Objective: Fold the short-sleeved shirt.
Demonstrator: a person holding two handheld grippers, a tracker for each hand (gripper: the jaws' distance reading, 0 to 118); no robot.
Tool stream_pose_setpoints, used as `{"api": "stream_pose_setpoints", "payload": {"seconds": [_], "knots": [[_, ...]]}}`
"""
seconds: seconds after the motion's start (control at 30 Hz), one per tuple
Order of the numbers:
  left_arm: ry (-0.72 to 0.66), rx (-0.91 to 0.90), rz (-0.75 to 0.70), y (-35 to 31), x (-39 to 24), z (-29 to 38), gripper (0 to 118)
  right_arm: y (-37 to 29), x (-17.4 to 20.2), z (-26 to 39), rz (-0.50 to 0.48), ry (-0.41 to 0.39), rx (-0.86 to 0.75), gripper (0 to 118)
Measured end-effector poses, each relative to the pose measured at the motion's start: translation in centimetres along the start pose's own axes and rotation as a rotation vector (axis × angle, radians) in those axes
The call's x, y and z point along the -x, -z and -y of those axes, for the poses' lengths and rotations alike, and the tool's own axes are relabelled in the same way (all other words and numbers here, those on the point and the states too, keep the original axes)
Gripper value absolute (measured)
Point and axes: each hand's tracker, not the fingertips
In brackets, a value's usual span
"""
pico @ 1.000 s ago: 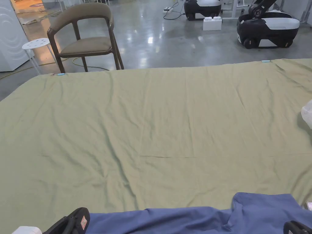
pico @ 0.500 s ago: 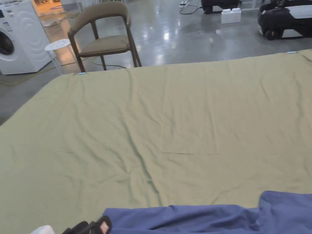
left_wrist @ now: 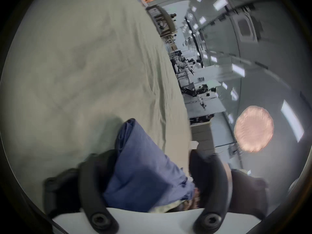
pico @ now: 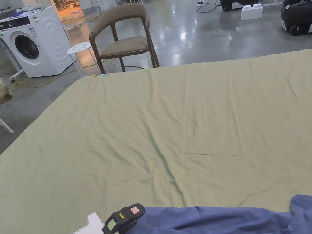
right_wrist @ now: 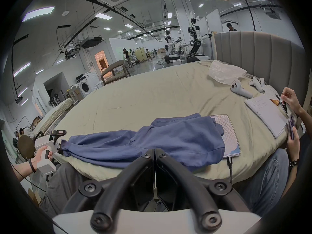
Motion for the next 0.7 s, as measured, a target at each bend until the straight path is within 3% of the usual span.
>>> {"api": "stream_pose_setpoints", "payload": {"seconds": [0.03, 0.07, 0.1, 0.17, 0.23, 0.33, 0.6, 0.7], "knots": [[0.006, 0.013, -0.018, 0.7, -0.1, 0.0, 36, 0.0, 0.0, 0.0, 0.002, 0.003, -0.001, 0], [0.055, 0.032, -0.084, 1.5, -0.5, 0.1, 7, -0.1, 0.0, -0.1, 0.005, 0.004, -0.002, 0], [0.081, 0.029, -0.121, 1.7, -1.0, 0.5, 7, -0.3, 0.1, -0.1, 0.008, 0.004, -0.004, 0], [0.115, 0.015, -0.052, 1.2, -1.7, 0.3, 4, -0.6, 0.0, -0.2, 0.011, 0.008, -0.010, 0], [0.163, -0.065, -0.120, 0.0, -2.9, -0.1, 3, -0.5, -0.2, -0.2, 0.014, 0.008, -0.007, 0], [0.147, -0.096, -0.116, -2.4, -4.0, -1.8, 3, -0.4, -0.5, -0.2, 0.017, 0.013, -0.002, 0], [0.507, -0.166, -0.438, -8.9, -10.6, -4.8, 3, -0.1, -0.4, -0.4, -0.015, 0.034, -0.012, 0], [0.639, -0.114, -0.388, -6.3, -14.6, -0.7, 3, 0.1, -0.2, -0.7, -0.027, 0.043, -0.016, 0]]}}
